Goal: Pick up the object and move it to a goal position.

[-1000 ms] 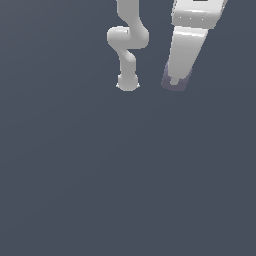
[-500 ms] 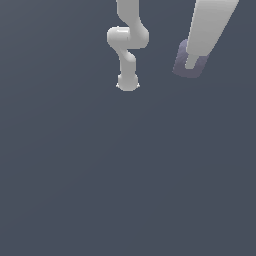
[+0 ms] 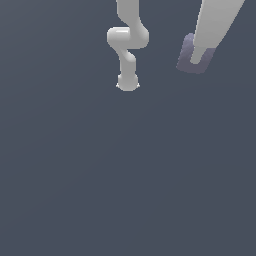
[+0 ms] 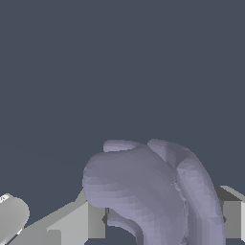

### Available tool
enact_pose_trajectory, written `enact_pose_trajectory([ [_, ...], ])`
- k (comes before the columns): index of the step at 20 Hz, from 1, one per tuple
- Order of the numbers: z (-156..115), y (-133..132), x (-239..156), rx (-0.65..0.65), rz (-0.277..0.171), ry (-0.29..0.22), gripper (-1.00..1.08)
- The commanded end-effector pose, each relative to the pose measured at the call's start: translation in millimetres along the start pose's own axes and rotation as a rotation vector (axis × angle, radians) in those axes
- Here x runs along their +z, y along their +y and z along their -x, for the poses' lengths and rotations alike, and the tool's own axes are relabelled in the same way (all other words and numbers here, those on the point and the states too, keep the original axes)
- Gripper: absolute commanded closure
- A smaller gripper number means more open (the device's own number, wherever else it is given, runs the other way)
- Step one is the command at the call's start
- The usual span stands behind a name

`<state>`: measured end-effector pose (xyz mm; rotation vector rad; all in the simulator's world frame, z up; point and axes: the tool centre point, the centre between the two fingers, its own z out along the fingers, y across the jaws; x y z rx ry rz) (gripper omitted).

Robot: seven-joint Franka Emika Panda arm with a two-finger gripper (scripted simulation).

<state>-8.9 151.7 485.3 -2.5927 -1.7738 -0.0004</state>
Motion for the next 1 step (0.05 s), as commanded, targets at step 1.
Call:
enact_pose_trajectory([
  [1,0.0,0.2,0.0,0.0,0.0,0.0,1.08],
])
